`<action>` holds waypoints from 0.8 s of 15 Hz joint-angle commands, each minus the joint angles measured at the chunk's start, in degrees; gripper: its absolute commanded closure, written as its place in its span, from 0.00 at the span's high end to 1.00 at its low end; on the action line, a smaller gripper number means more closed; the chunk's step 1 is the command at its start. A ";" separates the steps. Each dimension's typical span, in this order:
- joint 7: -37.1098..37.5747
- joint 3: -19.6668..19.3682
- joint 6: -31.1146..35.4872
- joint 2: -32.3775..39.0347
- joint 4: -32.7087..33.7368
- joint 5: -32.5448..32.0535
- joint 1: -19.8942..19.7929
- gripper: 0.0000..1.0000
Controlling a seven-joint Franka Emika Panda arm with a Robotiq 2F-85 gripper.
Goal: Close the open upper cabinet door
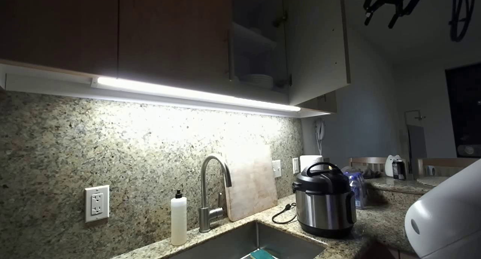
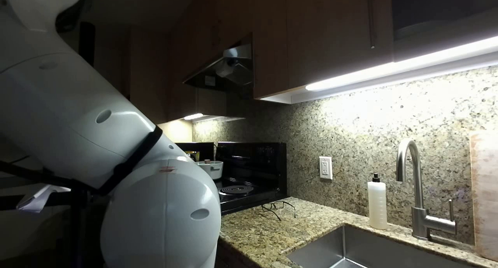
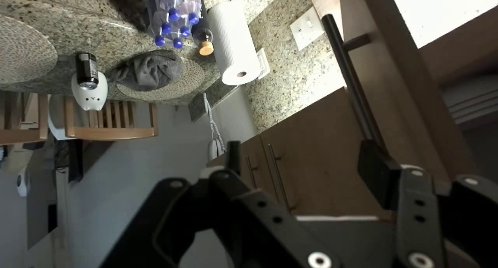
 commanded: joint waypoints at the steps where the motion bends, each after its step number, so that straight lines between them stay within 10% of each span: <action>1: -0.63 0.06 -0.02 0.55 0.40 0.95 -0.90 0.73; 12: -0.62 0.05 0.00 0.56 0.45 1.02 -0.89 0.62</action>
